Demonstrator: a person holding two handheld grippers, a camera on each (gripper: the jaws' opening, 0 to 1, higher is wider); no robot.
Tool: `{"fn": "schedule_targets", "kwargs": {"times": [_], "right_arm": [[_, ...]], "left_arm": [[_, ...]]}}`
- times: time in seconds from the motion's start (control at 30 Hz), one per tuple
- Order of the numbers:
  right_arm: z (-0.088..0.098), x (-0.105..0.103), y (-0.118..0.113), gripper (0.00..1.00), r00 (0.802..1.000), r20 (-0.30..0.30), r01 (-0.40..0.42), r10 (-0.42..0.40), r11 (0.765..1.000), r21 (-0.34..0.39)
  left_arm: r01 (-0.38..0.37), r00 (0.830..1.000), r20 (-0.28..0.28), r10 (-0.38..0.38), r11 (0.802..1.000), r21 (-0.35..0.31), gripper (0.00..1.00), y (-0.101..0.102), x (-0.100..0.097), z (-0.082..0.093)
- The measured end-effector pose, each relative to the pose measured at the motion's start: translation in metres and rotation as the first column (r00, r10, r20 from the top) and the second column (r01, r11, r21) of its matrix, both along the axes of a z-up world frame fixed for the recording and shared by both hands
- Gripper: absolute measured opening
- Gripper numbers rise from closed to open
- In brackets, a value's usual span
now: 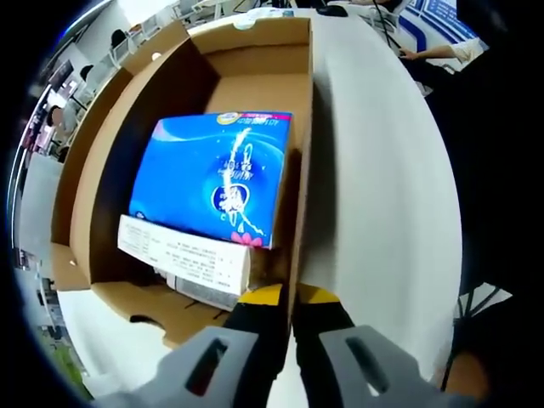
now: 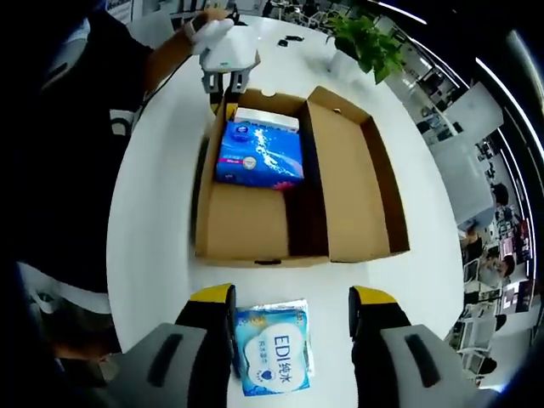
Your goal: Operate the shoe box by opening the lid, removing the specified soft item, and placing it in the target area until the item is outside and the box remains undamaged.
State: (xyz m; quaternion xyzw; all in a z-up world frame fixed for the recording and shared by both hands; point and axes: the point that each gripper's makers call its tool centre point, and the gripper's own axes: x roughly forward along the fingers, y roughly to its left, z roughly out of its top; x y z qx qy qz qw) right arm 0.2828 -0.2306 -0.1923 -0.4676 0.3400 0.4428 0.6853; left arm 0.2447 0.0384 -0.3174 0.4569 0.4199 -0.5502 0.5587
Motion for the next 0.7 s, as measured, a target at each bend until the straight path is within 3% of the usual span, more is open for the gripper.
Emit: {"fn": "schedule_targets", "kwargs": {"times": [0.17, 0.3, 0.53, 0.7], "right_arm": [[0.003, 0.000, 0.032, 0.56, 0.997, -0.054, 0.066, -0.063, 0.997, 0.046], [0.007, -0.001, 0.054, 0.55, 0.996, -0.069, 0.063, -0.059, 0.996, 0.059], [0.002, 0.002, 0.100, 0.54, 0.990, -0.027, -0.139, 0.140, 0.989, 0.055], [-0.006, 0.003, 0.120, 0.55, 0.961, -0.034, -0.273, 0.274, 0.962, 0.029]], "left_arm": [[0.035, 0.999, 0.010, -0.035, 0.999, 0.011, 0.03, 0.001, -0.001, 0.000], [0.066, 0.997, 0.026, -0.066, 0.998, 0.002, 0.02, 0.001, -0.002, 0.001], [0.108, 0.992, 0.059, -0.108, 0.994, 0.007, 0.03, 0.003, -0.002, 0.001], [0.108, 0.993, 0.049, -0.108, 0.994, 0.009, 0.02, 0.003, -0.003, 0.002]]}}
